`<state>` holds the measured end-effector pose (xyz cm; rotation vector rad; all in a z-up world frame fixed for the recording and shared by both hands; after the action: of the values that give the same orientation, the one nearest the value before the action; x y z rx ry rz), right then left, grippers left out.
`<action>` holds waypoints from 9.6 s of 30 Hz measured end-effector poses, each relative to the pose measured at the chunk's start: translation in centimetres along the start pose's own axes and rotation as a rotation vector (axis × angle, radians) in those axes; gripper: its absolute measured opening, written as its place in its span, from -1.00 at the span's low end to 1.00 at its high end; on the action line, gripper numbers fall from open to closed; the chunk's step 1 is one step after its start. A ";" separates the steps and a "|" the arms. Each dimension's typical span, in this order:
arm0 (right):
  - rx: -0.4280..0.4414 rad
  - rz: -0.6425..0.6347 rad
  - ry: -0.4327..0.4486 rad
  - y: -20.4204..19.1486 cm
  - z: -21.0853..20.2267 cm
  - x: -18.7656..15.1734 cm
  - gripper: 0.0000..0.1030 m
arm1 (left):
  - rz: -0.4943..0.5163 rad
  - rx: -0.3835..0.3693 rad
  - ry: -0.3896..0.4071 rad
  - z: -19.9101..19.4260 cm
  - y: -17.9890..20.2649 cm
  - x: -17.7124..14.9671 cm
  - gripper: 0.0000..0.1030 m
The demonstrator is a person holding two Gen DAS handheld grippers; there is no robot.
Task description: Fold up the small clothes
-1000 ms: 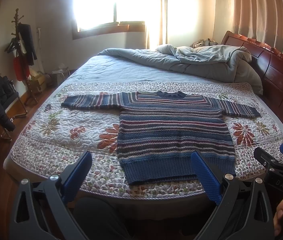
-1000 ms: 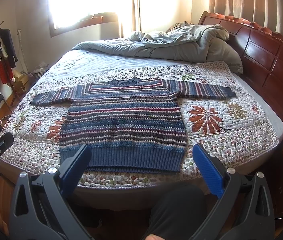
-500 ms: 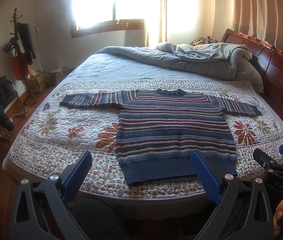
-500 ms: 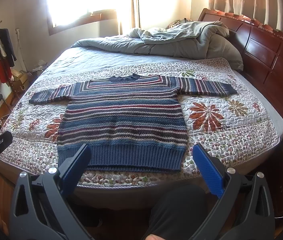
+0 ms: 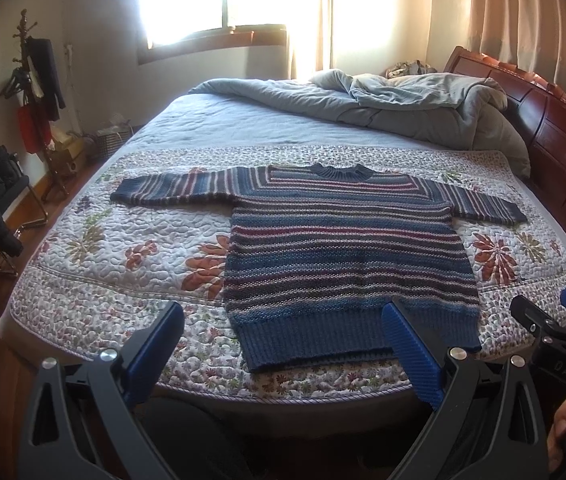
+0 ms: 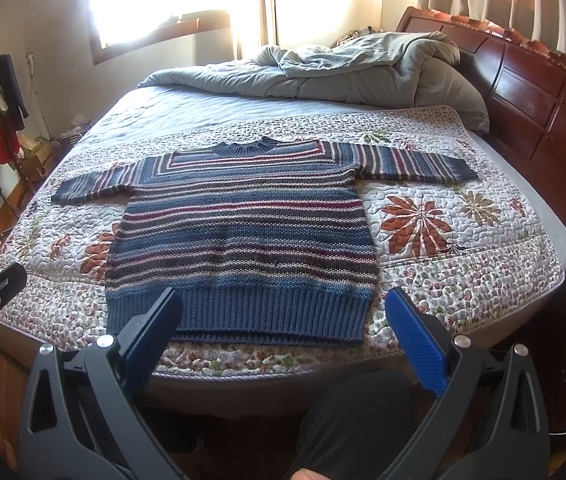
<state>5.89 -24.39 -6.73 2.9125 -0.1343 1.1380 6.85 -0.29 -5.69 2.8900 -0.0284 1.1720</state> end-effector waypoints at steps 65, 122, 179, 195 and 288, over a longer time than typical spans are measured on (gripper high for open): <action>0.103 0.801 0.040 48.1 37.9 20.7 -0.76 | -0.165 -0.531 -0.129 36.0 7.5 7.1 0.93; 0.181 0.070 -0.066 -5.3 34.6 13.0 0.27 | -0.617 -0.762 -0.084 36.0 -6.5 9.8 0.93; 0.331 0.312 -0.018 -0.6 32.4 12.9 0.45 | -0.338 -0.367 -0.307 47.1 2.1 20.5 -0.83; 0.335 0.304 -0.029 -0.7 32.7 12.7 0.46 | -0.377 -0.358 -0.360 49.8 0.0 16.2 -0.67; 0.368 0.133 -0.128 -4.9 34.0 11.4 0.61 | -0.581 -0.155 0.214 30.2 -24.1 33.3 -0.81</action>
<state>37.58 -21.75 -23.92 3.3490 -0.1344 1.0951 52.32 22.71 -4.50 2.3666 0.6424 1.2665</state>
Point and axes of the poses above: each gripper's, at about its wrist camera, not at the fingertips, and z roughly the way its jaws point, y to its right, x to its top, the point moved 4 cm from there along z, roughly the way its jaws point
